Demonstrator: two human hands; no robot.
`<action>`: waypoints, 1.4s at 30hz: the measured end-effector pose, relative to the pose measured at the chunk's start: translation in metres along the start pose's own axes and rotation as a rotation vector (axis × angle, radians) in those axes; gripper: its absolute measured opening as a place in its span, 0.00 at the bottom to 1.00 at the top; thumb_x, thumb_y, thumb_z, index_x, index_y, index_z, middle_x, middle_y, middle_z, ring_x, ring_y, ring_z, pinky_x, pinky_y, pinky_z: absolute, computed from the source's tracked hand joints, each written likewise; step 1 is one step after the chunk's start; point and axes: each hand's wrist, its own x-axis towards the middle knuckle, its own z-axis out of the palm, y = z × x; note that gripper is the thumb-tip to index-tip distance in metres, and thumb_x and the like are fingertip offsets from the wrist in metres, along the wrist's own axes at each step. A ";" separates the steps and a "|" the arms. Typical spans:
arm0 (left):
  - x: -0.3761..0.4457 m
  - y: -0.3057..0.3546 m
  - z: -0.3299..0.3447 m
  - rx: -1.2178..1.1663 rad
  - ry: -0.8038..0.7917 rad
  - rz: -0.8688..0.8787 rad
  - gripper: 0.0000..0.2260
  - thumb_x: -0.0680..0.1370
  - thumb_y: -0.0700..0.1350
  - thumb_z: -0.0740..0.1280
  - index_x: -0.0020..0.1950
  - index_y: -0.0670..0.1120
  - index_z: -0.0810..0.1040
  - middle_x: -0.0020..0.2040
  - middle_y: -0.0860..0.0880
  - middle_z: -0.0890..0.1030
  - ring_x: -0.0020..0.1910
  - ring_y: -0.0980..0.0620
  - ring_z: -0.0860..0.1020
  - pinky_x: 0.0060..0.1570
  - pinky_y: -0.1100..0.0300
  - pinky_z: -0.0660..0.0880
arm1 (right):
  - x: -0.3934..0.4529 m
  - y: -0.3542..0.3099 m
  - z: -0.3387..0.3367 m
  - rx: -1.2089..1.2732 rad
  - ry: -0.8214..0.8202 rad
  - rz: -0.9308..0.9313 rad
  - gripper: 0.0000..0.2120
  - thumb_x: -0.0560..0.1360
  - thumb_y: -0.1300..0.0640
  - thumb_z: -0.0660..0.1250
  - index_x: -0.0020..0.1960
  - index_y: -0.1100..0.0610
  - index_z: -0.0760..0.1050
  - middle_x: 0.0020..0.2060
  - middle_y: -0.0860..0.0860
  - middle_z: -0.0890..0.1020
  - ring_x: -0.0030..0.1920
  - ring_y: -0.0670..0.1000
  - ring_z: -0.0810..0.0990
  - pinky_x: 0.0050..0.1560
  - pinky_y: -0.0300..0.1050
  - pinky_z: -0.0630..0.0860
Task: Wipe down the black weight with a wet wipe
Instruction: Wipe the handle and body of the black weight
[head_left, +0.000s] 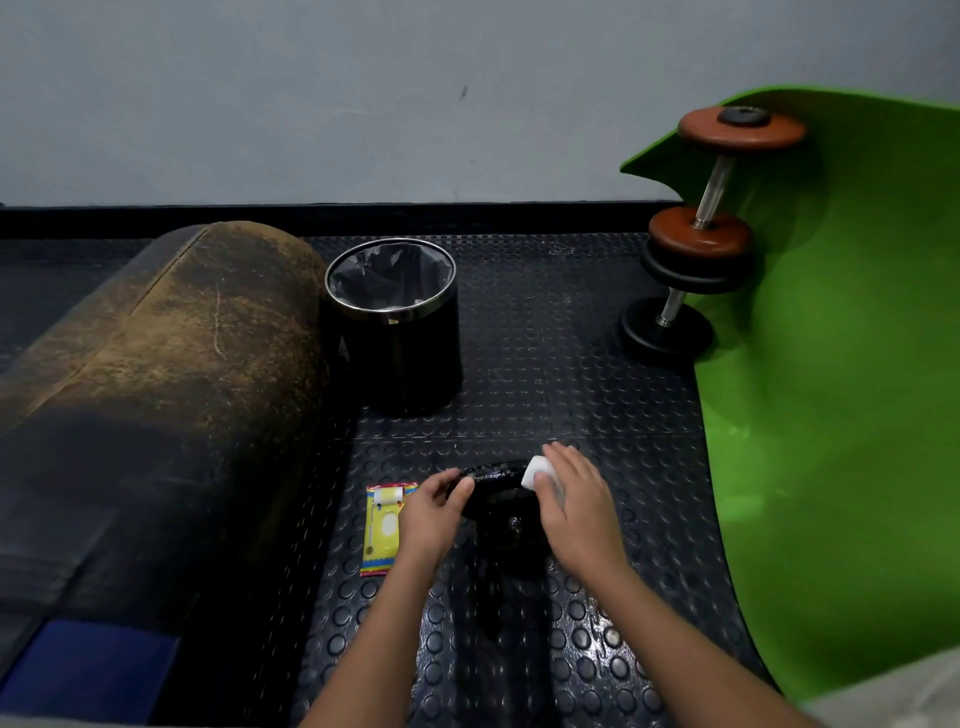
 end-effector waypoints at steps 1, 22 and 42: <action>0.000 0.000 0.000 -0.001 0.001 0.000 0.18 0.76 0.50 0.69 0.64 0.47 0.77 0.59 0.50 0.80 0.59 0.55 0.77 0.62 0.60 0.72 | 0.005 -0.002 0.002 -0.006 -0.001 0.052 0.23 0.82 0.43 0.53 0.74 0.50 0.69 0.73 0.44 0.70 0.75 0.45 0.62 0.76 0.49 0.59; -0.001 0.002 0.000 -0.004 0.007 0.010 0.17 0.76 0.49 0.69 0.64 0.47 0.77 0.60 0.50 0.80 0.57 0.56 0.77 0.60 0.62 0.72 | 0.010 -0.019 0.004 -0.094 -0.068 -0.027 0.30 0.80 0.37 0.48 0.73 0.52 0.71 0.71 0.46 0.72 0.74 0.47 0.63 0.77 0.47 0.55; -0.004 0.006 0.001 -0.032 0.002 0.012 0.17 0.76 0.48 0.69 0.64 0.45 0.76 0.59 0.49 0.80 0.58 0.55 0.77 0.61 0.62 0.72 | 0.000 -0.016 -0.003 -0.090 -0.091 -0.217 0.25 0.81 0.41 0.52 0.73 0.49 0.71 0.71 0.42 0.72 0.74 0.41 0.64 0.76 0.44 0.56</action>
